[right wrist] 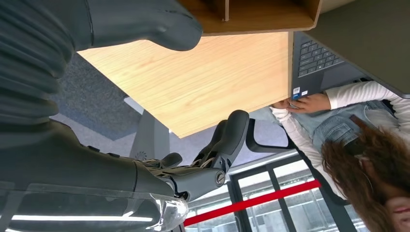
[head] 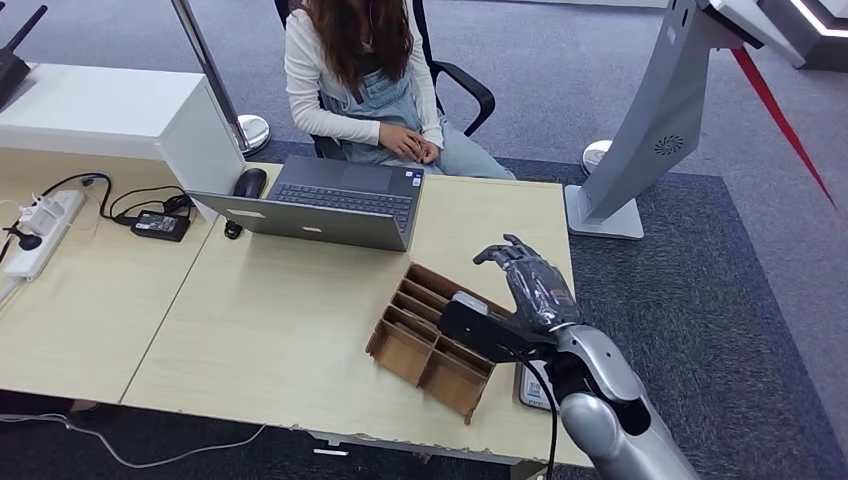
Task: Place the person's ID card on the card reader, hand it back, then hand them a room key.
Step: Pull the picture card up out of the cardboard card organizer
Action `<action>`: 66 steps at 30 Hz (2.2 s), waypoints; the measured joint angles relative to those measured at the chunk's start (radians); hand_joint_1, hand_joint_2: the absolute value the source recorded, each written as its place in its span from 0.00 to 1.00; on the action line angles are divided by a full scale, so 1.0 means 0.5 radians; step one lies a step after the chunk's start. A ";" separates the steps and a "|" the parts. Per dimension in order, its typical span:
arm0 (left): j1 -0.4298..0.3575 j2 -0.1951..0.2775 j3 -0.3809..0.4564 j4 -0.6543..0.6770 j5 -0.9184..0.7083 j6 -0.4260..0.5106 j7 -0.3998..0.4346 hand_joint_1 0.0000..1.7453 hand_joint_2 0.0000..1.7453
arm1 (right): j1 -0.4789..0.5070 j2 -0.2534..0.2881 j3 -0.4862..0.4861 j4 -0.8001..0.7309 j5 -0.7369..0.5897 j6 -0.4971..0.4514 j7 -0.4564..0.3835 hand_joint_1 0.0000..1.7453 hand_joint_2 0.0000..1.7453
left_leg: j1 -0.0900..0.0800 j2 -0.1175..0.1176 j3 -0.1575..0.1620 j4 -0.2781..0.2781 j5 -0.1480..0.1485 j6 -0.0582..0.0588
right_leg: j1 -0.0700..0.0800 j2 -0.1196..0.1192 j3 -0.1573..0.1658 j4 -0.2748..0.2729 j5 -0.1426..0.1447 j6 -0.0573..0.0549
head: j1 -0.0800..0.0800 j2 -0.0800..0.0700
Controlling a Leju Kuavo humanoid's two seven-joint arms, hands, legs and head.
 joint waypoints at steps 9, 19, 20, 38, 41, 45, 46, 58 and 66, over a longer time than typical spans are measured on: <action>0.000 0.000 0.001 0.000 0.000 0.000 0.004 0.00 0.00 | 0.028 0.003 0.018 -0.024 -0.047 0.034 -0.033 0.42 1.00 | 0.000 0.000 0.000 0.000 0.000 0.000 | 0.000 0.000 0.001 0.000 0.000 0.000 | 0.000 0.000; -0.001 0.000 0.002 0.000 -0.002 -0.012 0.007 0.00 0.00 | 0.005 0.048 0.071 0.068 -0.109 -0.040 -0.203 0.42 1.00 | 0.000 -0.001 0.000 -0.001 0.000 0.000 | 0.000 0.000 0.001 0.000 0.000 0.000 | 0.000 0.000; -0.001 0.001 0.002 0.000 -0.002 -0.012 0.007 0.00 0.00 | -0.003 0.055 0.076 0.090 -0.111 -0.053 -0.220 0.42 1.00 | 0.000 -0.001 0.000 -0.001 0.000 0.000 | 0.000 0.000 0.001 0.000 0.000 0.000 | 0.000 0.000; 0.001 0.000 0.015 0.000 -0.008 -0.024 0.007 0.00 0.00 | -0.041 0.119 0.159 0.295 -0.073 -0.087 -0.238 0.43 1.00 | 0.000 -0.001 0.000 0.000 0.000 0.000 | 0.000 -0.001 0.001 0.000 0.000 0.000 | 0.000 0.000; 0.001 0.000 0.016 0.000 -0.009 -0.024 0.007 0.00 0.00 | -0.043 0.125 0.168 0.318 -0.055 -0.101 -0.235 0.43 1.00 | 0.000 -0.001 0.000 0.000 0.000 0.000 | 0.000 -0.001 0.001 0.000 0.000 0.000 | 0.000 0.000; 0.001 0.000 0.018 0.000 -0.010 -0.024 0.007 0.00 0.00 | -0.052 0.134 0.177 0.346 -0.037 -0.109 -0.230 0.43 1.00 | 0.000 -0.001 0.000 0.000 0.000 0.000 | 0.000 -0.001 0.001 0.000 0.000 0.000 | 0.000 0.000; 0.001 0.000 0.019 0.000 -0.010 -0.024 0.007 0.00 0.00 | -0.053 0.135 0.180 0.352 -0.033 -0.110 -0.229 0.43 1.00 | 0.000 -0.001 0.000 0.000 0.000 0.000 | 0.000 -0.001 0.001 0.000 0.000 0.000 | 0.000 0.000; 0.003 0.001 0.030 0.000 -0.010 -0.033 0.007 0.00 0.00 | -0.063 0.138 0.203 0.366 -0.020 -0.110 -0.221 0.43 1.00 | 0.000 -0.001 0.000 0.000 0.000 0.000 | 0.000 -0.001 0.001 0.000 0.000 0.000 | 0.000 0.000; 0.004 0.001 0.036 0.000 -0.009 -0.035 0.008 0.00 0.00 | -0.068 0.142 0.205 0.368 -0.006 -0.109 -0.214 0.40 1.00 | 0.000 -0.001 0.000 0.000 0.000 0.000 | 0.000 -0.001 0.001 0.000 0.000 0.000 | 0.000 0.000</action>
